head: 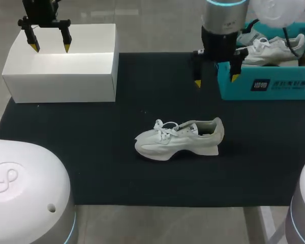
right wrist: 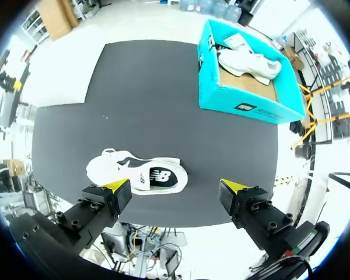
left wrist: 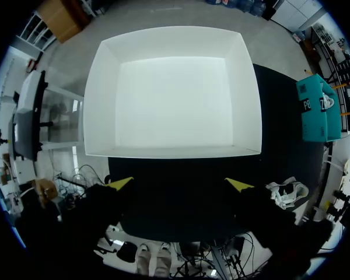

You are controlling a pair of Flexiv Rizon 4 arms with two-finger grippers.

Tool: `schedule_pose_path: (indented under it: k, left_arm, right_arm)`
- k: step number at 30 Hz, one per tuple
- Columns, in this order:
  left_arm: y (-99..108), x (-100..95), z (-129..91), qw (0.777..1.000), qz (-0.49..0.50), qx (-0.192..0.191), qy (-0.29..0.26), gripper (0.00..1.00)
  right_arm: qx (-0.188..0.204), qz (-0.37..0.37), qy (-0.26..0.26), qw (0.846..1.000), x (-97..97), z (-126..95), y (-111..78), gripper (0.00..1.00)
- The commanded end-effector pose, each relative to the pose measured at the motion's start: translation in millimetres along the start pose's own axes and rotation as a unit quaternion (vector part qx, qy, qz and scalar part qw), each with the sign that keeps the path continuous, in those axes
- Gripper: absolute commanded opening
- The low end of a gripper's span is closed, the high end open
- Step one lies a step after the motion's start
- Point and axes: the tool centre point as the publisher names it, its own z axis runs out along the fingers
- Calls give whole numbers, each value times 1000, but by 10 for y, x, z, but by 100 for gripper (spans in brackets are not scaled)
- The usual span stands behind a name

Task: Take the shoe out of the shoebox, open the shoe tongue, remove and reinsert the insole, then place the shoe into the shoebox

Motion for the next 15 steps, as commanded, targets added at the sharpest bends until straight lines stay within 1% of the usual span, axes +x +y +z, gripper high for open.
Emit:
schedule_pose_path:
  k: [1, 3, 6, 8, 12, 13, 15]
  left_arm:
    - [1, -1, 0, 1000, 0, 0, 0, 100]
    - [1, -1, 0, 1000, 0, 0, 0, 100]
    - [1, -1, 0, 1000, 0, 0, 0, 100]
    - [1, -1, 0, 1000, 0, 0, 0, 100]
    - [1, -1, 0, 1000, 0, 0, 0, 100]
    - [1, -1, 0, 1000, 0, 0, 0, 100]
    - [1, -1, 0, 1000, 0, 0, 0, 100]
  right_arm:
    - [-136, -496, -16, 858, -26, 169, -145, 100]
    - [-169, -514, -5, 841, -65, 183, -197, 100]
    - [-210, -540, 9, 815, -156, 200, -240, 100]
    - [-218, -564, 13, 796, -258, 259, -177, 100]
    - [-239, -609, 17, 756, -258, 259, -177, 100]
    - [-240, -613, 17, 753, -258, 259, -177, 100]
    - [-240, -613, 17, 753, -258, 259, -177, 100]
